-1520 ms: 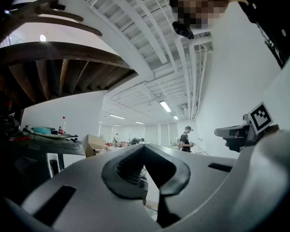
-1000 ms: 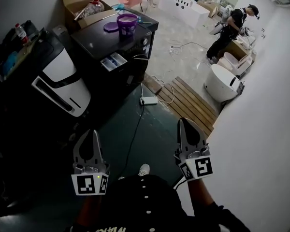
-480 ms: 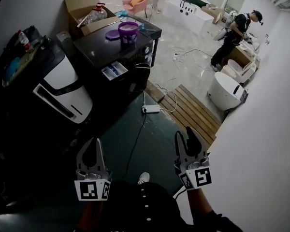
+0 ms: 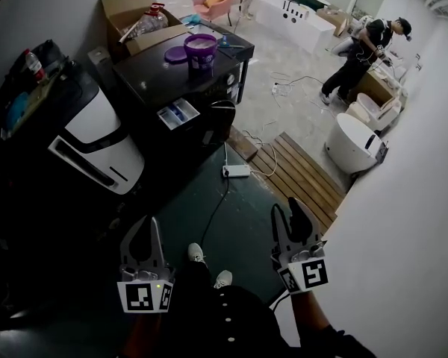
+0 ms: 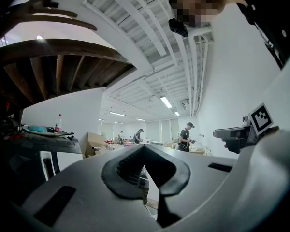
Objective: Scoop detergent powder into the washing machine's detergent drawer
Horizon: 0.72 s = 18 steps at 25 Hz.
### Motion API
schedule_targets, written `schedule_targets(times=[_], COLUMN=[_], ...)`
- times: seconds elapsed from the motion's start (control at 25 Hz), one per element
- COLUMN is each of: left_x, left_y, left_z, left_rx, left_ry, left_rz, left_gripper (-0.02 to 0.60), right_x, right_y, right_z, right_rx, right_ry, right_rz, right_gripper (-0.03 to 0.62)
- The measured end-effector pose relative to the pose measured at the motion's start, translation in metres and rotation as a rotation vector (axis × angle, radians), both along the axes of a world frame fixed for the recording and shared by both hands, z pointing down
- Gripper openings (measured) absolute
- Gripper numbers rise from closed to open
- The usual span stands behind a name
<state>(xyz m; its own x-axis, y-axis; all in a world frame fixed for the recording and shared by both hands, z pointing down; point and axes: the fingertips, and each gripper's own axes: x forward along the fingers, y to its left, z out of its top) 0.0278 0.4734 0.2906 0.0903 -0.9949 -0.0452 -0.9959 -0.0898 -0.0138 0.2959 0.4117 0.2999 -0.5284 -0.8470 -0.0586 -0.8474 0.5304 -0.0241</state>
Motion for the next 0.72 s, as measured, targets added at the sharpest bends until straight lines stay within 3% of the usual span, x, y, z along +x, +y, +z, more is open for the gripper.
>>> schedule_targets(times=[0.72], left_x=[-0.067], left_y=[-0.130], left_z=[-0.007], left_rx=[0.023], left_ry=[0.034], left_rz=[0.036], left_gripper=[0.014], right_x=[-0.075], right_y=[-0.125], right_z=[-0.031], right_rx=[0.032], right_ry=[-0.008], right_rz=[0.022], right_gripper=[0.141])
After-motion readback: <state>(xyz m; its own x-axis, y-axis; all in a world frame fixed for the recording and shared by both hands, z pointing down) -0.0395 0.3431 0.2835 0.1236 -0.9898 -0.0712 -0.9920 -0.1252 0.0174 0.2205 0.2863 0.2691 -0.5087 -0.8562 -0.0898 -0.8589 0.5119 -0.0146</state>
